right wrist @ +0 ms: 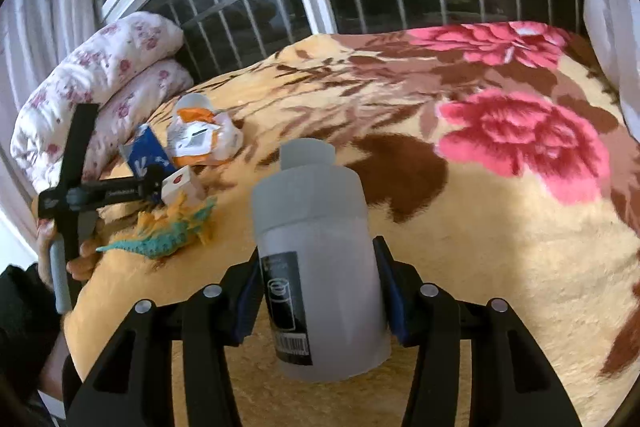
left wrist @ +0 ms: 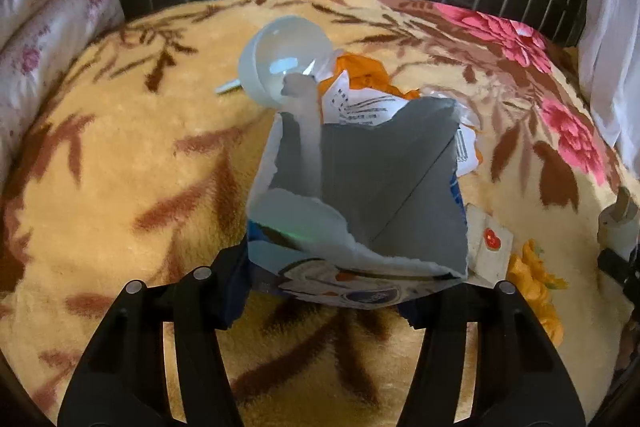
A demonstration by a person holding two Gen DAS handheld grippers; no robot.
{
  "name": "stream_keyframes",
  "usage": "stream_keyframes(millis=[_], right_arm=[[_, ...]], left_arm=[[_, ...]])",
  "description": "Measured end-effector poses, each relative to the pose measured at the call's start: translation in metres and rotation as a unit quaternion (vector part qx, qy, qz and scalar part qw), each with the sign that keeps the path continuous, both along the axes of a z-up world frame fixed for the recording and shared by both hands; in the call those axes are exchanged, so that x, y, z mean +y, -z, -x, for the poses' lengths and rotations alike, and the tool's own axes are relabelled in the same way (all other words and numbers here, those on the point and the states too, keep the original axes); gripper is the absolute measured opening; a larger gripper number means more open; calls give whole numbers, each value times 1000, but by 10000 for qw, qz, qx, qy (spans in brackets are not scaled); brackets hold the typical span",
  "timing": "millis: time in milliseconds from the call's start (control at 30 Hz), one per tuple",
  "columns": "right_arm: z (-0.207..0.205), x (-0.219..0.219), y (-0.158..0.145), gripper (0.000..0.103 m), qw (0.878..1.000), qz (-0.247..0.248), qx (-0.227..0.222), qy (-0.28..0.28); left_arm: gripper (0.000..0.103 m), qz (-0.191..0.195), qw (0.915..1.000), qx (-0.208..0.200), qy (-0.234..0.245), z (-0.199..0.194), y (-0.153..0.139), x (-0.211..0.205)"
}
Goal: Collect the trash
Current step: 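Grasp the white bottle with right tool while left tool grasps the blue-white milk carton, then carry bottle and carton over the orange bucket and open both tools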
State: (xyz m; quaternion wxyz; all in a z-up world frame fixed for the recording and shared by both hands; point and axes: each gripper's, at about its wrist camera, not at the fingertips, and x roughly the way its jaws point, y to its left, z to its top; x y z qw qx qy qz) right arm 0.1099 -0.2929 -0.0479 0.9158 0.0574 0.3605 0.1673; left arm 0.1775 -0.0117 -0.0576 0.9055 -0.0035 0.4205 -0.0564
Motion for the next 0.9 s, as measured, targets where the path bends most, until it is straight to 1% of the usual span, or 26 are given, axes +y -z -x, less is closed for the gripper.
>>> stream_keyframes(millis=[100, 133, 267, 367, 433, 467, 600, 667, 733, 833, 900], right_arm=[[1, 1, 0, 49, 10000, 26, -25, 26], [1, 0, 1, 49, 10000, 2, -14, 43], [1, -2, 1, 49, 9999, -115, 45, 98], [1, -4, 1, 49, 9998, -130, 55, 141], [1, -5, 1, 49, 9998, -119, 65, 164], [1, -5, 1, 48, 9998, -107, 72, 175], [2, -2, -1, 48, 9997, 60, 61, 238], [5, 0, -3, 48, 9994, 176, 10, 309], [9, 1, -7, 48, 9990, 214, -59, 381], [18, 2, -14, 48, 9985, 285, -87, 463], [27, 2, -21, 48, 9985, 220, -133, 474]], left_arm=[[56, -161, 9997, -171, -104, 6, -3, -2], [56, -161, 9995, -224, -151, 9, -5, -1], [56, -5, 9987, -333, -374, 24, -12, 6], [56, 87, 9982, -384, -452, 40, -19, 9], [56, 177, 9978, -429, -476, 59, -24, 10], [56, 149, 9978, -445, -475, 68, -26, 9], [56, -322, 9967, -613, -422, 113, -31, -3], [56, -416, 9961, -688, -373, 136, -33, -7], [56, -443, 9957, -725, -376, 151, -34, -9], [56, -359, 9959, -740, -372, 174, -36, -12], [56, -317, 9961, -739, -358, 188, -38, -15]])
